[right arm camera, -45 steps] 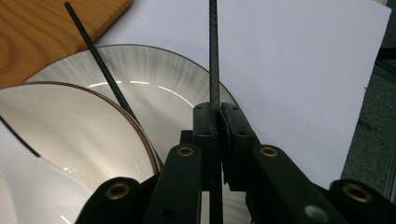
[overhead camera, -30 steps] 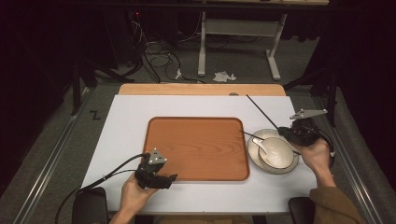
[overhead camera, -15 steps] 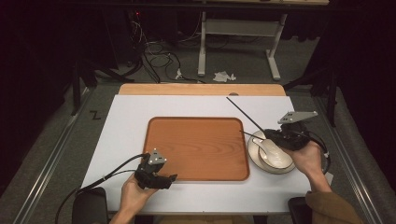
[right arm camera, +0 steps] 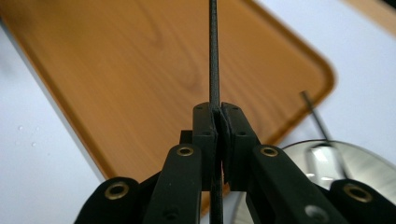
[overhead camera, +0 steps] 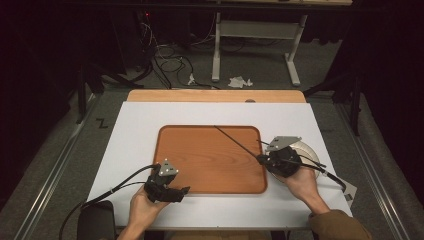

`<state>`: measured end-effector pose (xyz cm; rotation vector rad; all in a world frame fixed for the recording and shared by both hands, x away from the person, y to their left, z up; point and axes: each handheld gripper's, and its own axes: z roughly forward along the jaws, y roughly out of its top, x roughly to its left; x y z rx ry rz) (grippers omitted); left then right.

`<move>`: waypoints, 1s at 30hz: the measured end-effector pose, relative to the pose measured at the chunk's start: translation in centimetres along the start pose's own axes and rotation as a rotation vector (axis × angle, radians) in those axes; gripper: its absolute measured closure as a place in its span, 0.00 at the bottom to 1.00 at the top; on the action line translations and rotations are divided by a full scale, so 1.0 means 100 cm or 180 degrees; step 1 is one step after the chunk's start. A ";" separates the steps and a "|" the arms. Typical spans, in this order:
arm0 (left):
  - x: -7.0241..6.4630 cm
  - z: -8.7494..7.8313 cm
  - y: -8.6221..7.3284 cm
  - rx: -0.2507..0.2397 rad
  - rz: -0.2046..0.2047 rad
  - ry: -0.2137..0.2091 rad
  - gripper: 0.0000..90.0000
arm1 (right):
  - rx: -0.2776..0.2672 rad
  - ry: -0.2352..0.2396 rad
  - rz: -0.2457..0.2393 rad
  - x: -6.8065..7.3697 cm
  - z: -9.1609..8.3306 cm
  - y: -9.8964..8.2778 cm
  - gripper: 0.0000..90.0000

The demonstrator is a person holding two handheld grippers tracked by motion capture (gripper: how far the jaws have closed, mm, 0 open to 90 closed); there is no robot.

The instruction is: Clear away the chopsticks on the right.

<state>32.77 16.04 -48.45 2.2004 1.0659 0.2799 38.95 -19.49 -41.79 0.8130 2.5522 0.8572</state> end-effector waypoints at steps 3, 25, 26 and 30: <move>0.000 0.000 0.000 -0.0001 -0.0004 -0.0002 0.35 | 0.0109 0.0031 0.0000 0.005 0.013 -0.001 0.96; 0.000 0.000 0.000 0.0008 0.0002 -0.0015 0.35 | 0.0727 0.0050 -0.0113 0.022 0.070 -0.012 0.95; 0.000 0.000 0.000 0.0005 0.0002 -0.0017 0.35 | 0.0737 0.0065 -0.0129 0.022 0.071 -0.012 0.95; -0.001 0.000 0.000 -0.0002 -0.0001 -0.0009 0.35 | 0.0763 0.0080 -0.0114 0.023 0.073 -0.013 0.92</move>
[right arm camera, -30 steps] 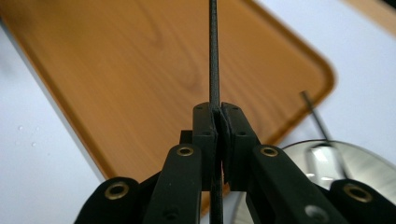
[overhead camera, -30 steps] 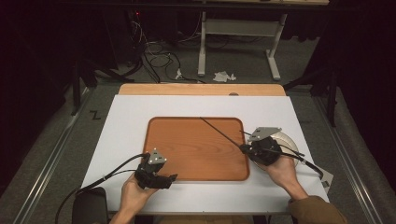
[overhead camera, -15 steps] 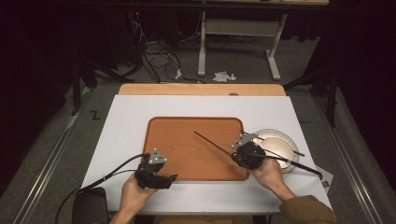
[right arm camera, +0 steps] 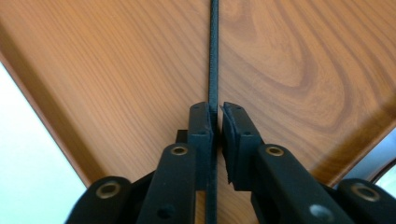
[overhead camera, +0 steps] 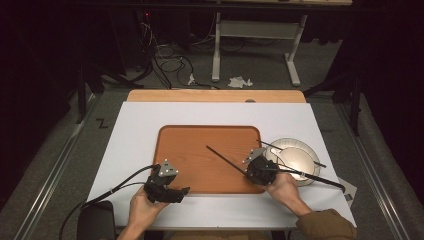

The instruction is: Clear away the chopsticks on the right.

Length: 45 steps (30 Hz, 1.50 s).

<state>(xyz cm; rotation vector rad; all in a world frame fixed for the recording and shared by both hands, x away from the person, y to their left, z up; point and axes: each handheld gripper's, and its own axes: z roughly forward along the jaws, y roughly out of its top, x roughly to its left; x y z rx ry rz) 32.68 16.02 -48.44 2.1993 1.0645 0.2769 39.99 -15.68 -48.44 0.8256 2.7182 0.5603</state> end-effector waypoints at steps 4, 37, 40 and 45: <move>0.000 0.001 0.001 0.0016 0.0007 -0.0003 0.35 | 0.0011 -0.0037 -0.0005 -0.001 0.000 0.000 0.95; 0.000 0.000 0.000 0.0022 0.0017 -0.0010 0.35 | -0.0528 -0.0130 0.0221 -0.021 -0.047 -0.009 0.66; 0.000 0.000 0.000 0.0011 0.0006 0.0000 0.35 | -0.0583 -0.0115 0.0242 -0.023 -0.051 -0.010 0.64; 0.000 0.001 0.000 0.0012 0.0011 0.0002 0.35 | -0.0690 -0.0145 0.0313 -0.031 -0.064 -0.014 0.62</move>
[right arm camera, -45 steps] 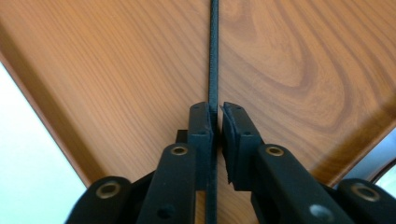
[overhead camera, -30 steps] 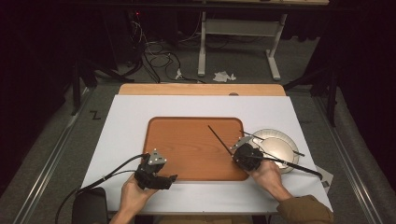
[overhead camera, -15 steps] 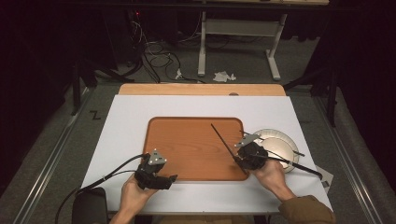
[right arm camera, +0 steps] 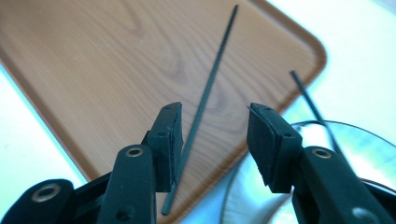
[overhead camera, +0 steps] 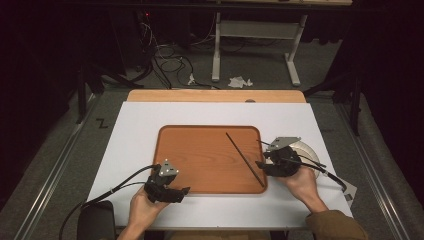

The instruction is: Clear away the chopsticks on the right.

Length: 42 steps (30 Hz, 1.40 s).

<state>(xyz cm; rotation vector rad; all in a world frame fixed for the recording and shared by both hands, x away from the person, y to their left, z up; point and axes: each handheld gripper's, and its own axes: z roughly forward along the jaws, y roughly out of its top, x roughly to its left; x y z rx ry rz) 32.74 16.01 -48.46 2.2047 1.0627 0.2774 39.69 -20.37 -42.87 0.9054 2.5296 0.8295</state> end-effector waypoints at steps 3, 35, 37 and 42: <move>0.000 0.000 0.000 -0.0001 0.0003 -0.0001 0.35 | -0.0072 -0.0074 0.0092 -0.009 -0.009 -0.002 0.63; 0.001 0.002 0.000 0.0020 -0.0014 -0.0008 0.35 | -0.0279 -0.0487 0.0642 -0.080 -0.050 -0.033 0.77; 0.001 0.001 0.000 0.0020 -0.0013 -0.0007 0.35 | -0.0244 -0.0577 0.0685 -0.088 -0.051 -0.039 0.78; 0.001 0.001 0.000 0.0021 -0.0015 0.0002 0.35 | -0.0175 -0.0620 0.0796 -0.098 -0.051 -0.048 0.79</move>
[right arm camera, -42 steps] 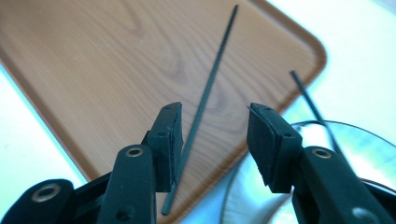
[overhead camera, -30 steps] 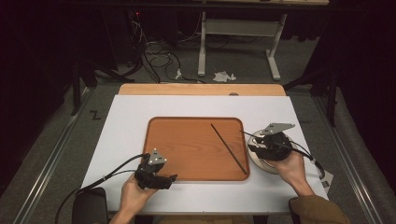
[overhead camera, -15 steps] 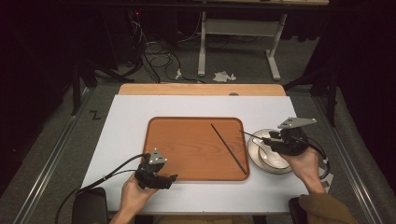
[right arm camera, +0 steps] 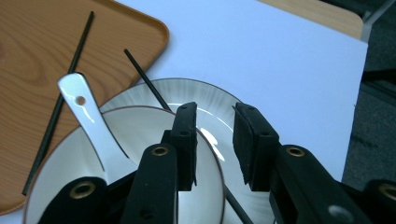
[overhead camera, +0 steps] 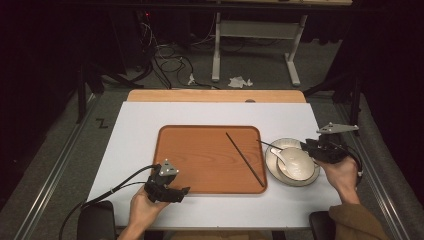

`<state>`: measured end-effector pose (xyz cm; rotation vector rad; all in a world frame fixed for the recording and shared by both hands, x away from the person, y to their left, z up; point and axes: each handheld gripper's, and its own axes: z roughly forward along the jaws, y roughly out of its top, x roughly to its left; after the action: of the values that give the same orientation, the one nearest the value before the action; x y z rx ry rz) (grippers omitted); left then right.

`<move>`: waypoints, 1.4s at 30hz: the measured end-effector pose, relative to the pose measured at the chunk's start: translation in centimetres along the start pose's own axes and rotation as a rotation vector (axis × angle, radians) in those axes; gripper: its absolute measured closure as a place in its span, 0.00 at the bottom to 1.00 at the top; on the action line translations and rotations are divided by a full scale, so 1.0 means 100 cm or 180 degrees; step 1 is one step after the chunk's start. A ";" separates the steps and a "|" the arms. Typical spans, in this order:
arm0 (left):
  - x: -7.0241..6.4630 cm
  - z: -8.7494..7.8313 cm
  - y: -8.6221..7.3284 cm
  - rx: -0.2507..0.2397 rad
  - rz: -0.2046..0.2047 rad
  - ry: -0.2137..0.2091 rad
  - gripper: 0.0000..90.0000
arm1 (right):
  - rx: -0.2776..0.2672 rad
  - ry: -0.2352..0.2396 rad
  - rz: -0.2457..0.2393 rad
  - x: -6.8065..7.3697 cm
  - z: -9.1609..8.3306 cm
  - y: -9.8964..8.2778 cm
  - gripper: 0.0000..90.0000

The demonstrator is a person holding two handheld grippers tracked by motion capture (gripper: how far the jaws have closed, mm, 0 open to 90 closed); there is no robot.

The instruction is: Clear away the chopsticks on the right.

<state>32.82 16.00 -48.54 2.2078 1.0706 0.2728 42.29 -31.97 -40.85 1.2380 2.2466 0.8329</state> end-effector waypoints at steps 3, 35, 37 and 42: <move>0.001 0.001 0.000 -0.0002 -0.0016 -0.0001 0.35 | 0.0033 -0.0026 0.0074 -0.007 0.001 -0.006 0.80; 0.002 0.002 0.001 0.0020 -0.0038 -0.0033 0.34 | 0.0739 0.0045 0.0269 -0.033 0.022 -0.041 0.83; 0.002 0.002 0.001 0.0015 -0.0041 -0.0038 0.34 | 0.0754 0.0031 0.0255 -0.033 0.023 -0.041 0.83; 0.003 0.003 0.002 0.0022 -0.0041 -0.0043 0.34 | 0.0761 -0.0002 0.0212 -0.033 0.025 -0.041 0.87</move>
<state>33.27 16.03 -48.71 2.2052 1.0796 0.2486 43.06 -35.77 -45.12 1.4255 2.3692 0.5993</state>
